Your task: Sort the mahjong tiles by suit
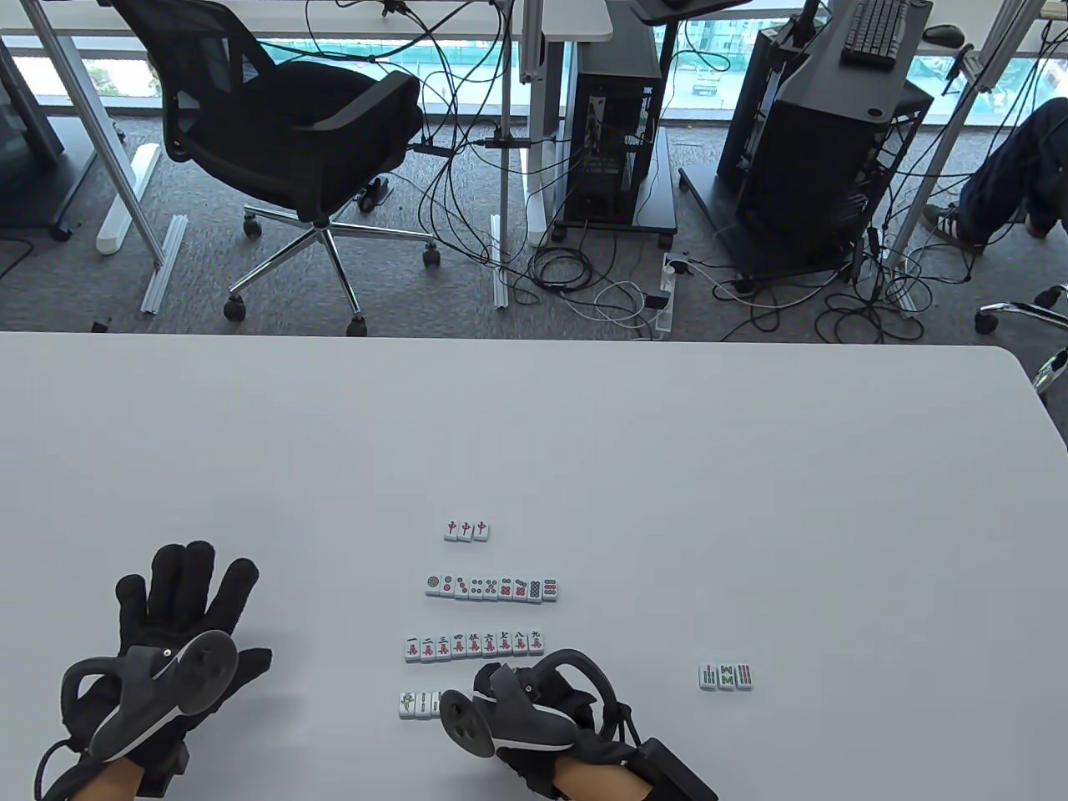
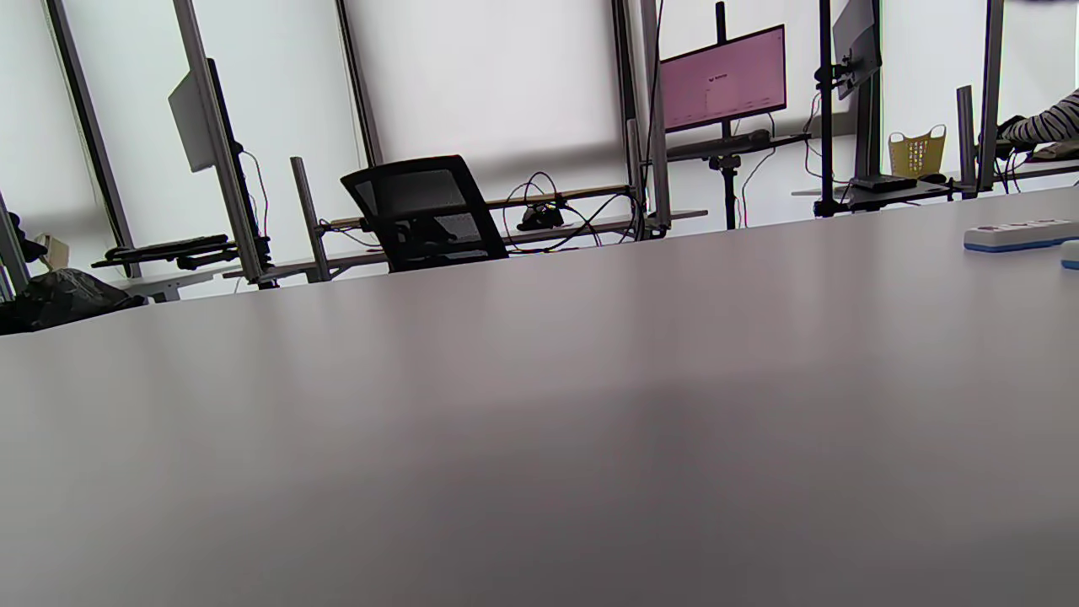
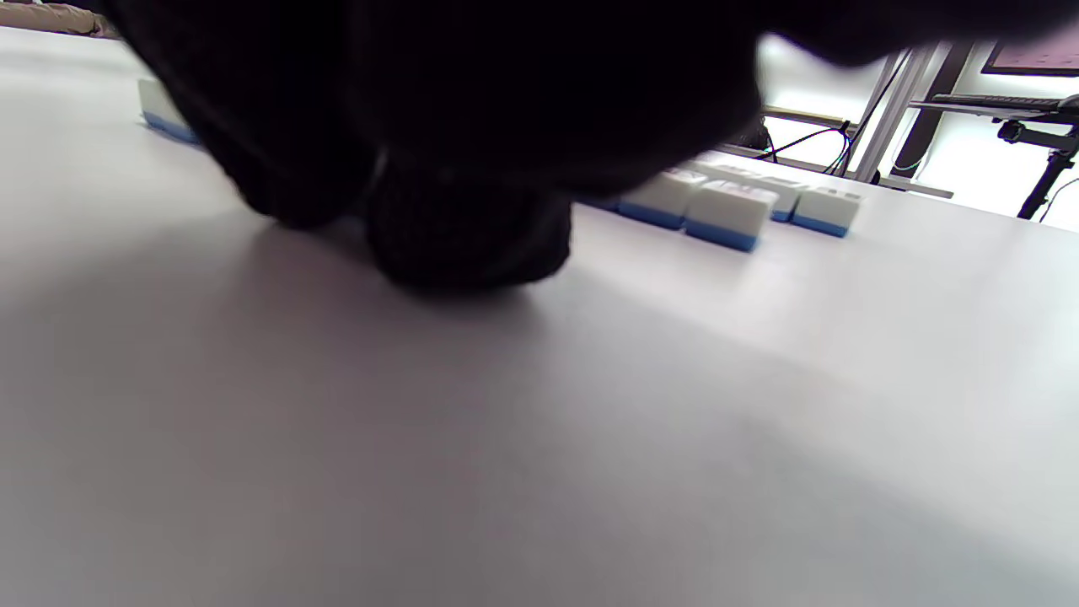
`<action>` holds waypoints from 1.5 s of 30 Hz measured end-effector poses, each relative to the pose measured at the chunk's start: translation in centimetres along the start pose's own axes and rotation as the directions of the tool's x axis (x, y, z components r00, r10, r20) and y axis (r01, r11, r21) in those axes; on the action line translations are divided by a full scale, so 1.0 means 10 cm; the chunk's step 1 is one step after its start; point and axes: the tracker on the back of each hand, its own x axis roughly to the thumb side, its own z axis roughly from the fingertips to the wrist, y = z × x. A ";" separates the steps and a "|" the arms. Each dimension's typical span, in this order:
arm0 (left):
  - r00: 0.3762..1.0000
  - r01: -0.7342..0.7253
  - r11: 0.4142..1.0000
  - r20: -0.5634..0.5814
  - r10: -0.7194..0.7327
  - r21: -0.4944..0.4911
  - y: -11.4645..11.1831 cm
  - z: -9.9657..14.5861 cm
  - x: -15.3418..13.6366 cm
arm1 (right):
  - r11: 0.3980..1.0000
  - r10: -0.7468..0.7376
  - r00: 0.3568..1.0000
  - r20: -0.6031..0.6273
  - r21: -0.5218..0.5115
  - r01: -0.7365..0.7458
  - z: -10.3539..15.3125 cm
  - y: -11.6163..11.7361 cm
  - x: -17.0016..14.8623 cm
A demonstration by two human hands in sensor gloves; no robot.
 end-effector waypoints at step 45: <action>1.000 0.021 1.000 -0.014 -0.022 -0.015 0.00 0.02 0.03 | 0.973 0.207 0.908 -0.364 0.171 -0.154 0.81 0.29 -1.59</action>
